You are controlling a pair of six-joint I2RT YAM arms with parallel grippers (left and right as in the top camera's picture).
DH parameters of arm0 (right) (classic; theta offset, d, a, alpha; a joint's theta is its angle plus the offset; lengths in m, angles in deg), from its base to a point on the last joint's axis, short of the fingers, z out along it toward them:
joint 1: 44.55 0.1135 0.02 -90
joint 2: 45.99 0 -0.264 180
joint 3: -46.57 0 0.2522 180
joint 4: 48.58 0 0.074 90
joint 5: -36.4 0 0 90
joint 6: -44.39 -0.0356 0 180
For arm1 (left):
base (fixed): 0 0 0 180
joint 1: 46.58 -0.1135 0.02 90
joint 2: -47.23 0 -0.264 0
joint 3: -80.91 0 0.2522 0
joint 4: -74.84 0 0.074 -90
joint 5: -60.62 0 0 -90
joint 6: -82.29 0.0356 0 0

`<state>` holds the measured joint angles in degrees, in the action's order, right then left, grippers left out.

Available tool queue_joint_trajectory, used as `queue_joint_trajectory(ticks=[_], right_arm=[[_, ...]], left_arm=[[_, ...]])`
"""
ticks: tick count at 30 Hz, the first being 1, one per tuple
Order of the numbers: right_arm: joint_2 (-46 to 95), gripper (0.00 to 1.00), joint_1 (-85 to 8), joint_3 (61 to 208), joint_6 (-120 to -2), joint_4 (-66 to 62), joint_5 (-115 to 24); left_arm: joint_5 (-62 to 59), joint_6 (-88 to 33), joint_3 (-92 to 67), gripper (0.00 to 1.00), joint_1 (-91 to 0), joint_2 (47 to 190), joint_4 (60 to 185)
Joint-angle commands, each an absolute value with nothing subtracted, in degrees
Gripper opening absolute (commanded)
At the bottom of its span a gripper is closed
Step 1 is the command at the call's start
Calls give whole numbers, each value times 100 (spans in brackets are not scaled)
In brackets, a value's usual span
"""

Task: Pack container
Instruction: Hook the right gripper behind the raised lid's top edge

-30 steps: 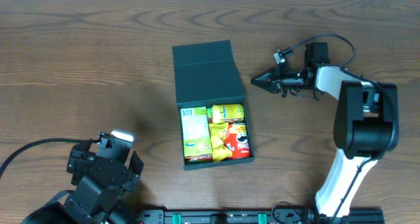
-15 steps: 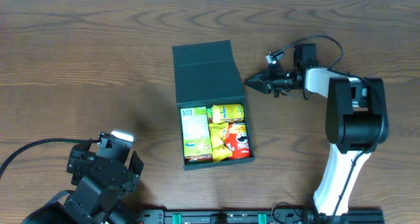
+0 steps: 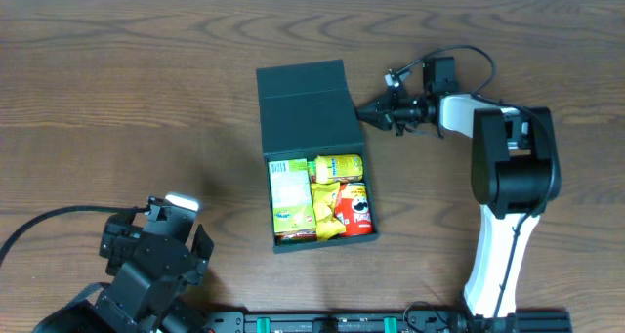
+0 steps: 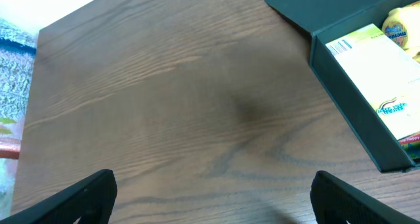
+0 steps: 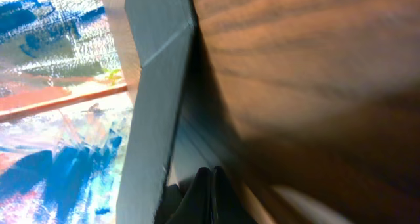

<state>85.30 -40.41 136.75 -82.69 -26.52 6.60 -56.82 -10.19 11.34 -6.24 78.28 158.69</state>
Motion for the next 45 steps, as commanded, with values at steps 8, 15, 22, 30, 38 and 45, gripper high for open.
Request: queue_joint_trajectory(ticks=[8,15,22,30,38,45], right_arm=[[8785,1,-3859,14213,-8610,-2630,706],[8785,1,-3803,14466,-8770,-2866,1167],[8785,1,-3770,14499,-9255,-3583,1749],[8777,1,-3752,14517,-9557,-4171,2361],[8628,1,-3584,14746,-9463,-4241,2693],[8353,1,-3396,14777,-9458,-4390,2837]], left_arm=[[-5789,-940,1068,95,-615,7808,15869],[-5789,-938,1068,95,-615,7808,15869],[-5789,-940,1068,95,-615,7808,15869],[-5789,-940,1068,95,-615,7808,15869],[-5789,-938,1068,95,-615,7808,15869],[-5789,-940,1068,95,-615,7808,15869]])
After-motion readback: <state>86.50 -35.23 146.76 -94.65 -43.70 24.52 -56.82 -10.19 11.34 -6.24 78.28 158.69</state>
